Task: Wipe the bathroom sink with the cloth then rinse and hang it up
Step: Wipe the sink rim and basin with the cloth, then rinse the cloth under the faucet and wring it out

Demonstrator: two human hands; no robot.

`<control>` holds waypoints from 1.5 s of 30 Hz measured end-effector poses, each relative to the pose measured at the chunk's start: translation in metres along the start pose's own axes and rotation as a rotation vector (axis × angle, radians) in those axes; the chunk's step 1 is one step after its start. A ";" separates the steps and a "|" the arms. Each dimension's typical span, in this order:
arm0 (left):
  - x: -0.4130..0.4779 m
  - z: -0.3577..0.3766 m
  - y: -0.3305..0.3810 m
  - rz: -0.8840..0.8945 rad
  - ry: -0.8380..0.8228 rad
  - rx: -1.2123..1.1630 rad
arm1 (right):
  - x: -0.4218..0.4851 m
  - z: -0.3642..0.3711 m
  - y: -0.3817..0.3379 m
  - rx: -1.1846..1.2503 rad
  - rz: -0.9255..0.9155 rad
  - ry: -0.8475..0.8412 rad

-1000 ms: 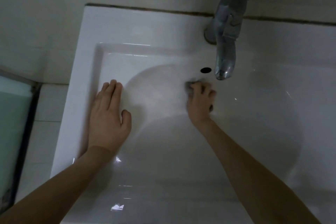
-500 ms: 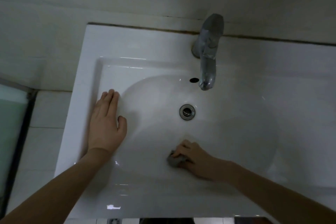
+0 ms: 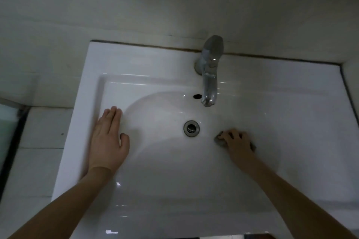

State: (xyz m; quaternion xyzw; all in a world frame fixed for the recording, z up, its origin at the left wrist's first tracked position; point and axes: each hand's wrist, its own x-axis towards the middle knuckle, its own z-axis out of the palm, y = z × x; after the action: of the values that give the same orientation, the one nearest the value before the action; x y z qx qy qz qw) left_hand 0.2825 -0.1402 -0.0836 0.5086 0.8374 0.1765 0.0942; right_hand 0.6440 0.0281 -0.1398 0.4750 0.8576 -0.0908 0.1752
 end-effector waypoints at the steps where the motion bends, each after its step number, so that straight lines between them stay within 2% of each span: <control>1: 0.000 0.000 0.000 0.000 -0.005 0.000 | -0.012 -0.003 -0.005 0.051 -0.022 -0.039; 5: -0.002 -0.001 -0.001 -0.021 -0.025 0.004 | -0.050 -0.014 -0.037 0.165 -0.134 -0.305; 11: -0.001 -0.005 0.001 -0.021 -0.085 -0.002 | -0.066 -0.040 -0.085 0.406 -0.078 -0.582; 17: 0.000 -0.019 0.001 -0.027 -0.233 0.037 | -0.083 -0.081 -0.115 0.696 -0.232 -0.710; 19: 0.008 -0.030 0.015 -0.103 -0.280 0.008 | -0.092 -0.095 -0.113 0.929 -0.222 -0.687; 21: 0.021 -0.047 0.042 -0.200 -0.276 -0.099 | -0.097 -0.106 -0.105 1.189 -0.133 -0.602; 23: 0.034 -0.066 0.076 -0.291 -0.262 -0.309 | -0.101 -0.115 -0.093 1.373 -0.046 -0.448; 26: 0.049 -0.085 0.134 -0.286 -0.278 -0.674 | -0.102 -0.126 -0.071 1.572 0.117 -0.199; 28: 0.060 -0.089 0.171 -0.296 -0.283 -0.856 | -0.102 -0.128 -0.057 1.699 0.179 -0.104; 31: 0.081 -0.084 0.213 -0.425 -0.348 -1.130 | -0.099 -0.125 -0.039 1.893 0.264 -0.063; 33: 0.095 -0.077 0.231 -0.502 -0.375 -1.287 | -0.097 -0.120 -0.028 1.938 0.304 -0.029; 36: 0.108 -0.066 0.247 -0.557 -0.356 -1.383 | -0.094 -0.117 -0.021 2.021 0.375 -0.034; 40: 0.116 -0.067 0.255 -0.622 -0.288 -1.373 | -0.089 -0.112 -0.018 1.974 0.412 -0.075; 45: 0.130 -0.076 0.260 -0.644 -0.289 -1.331 | -0.080 -0.109 -0.030 1.872 0.419 -0.106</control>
State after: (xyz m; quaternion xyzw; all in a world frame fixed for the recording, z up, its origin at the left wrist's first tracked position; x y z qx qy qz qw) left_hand 0.4092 0.0694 0.0910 0.0925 0.6407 0.5405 0.5374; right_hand 0.6344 -0.0155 -0.0084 0.5613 0.3260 -0.7270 -0.2239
